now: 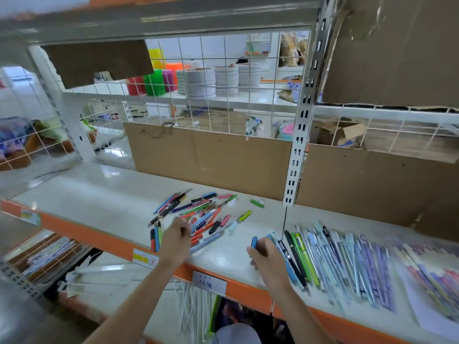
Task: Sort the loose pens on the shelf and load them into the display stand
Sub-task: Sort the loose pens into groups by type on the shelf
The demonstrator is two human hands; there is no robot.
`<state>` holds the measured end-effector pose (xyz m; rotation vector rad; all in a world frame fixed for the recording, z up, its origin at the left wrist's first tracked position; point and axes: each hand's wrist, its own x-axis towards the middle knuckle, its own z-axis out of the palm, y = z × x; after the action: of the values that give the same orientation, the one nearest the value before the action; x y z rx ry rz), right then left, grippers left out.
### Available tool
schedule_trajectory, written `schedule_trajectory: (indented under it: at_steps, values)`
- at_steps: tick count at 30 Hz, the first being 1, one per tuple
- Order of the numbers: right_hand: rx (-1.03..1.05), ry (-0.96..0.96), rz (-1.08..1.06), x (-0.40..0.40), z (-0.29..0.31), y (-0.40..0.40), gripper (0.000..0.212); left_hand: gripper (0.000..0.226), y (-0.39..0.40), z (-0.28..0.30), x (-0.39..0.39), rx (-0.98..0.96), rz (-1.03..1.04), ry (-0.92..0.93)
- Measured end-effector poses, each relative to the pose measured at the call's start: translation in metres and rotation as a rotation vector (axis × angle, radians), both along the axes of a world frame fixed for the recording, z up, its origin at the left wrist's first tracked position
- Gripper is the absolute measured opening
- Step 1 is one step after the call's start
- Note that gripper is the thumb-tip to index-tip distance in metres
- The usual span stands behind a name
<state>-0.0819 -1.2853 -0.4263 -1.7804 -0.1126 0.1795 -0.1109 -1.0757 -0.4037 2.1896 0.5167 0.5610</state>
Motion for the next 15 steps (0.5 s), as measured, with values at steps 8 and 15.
schedule_trajectory:
  at_steps: [8, 15]
  values:
    - [0.109, 0.093, -0.104, -0.001, 0.003, -0.004, 0.009, 0.008, -0.049, -0.016, 0.015, 0.450, -0.348, 0.292]
    - [0.240, 0.136, -0.162, 0.002, 0.002, -0.005, 0.002, 0.024, -0.060, -0.036, 0.019, 0.391, -0.511, 0.141]
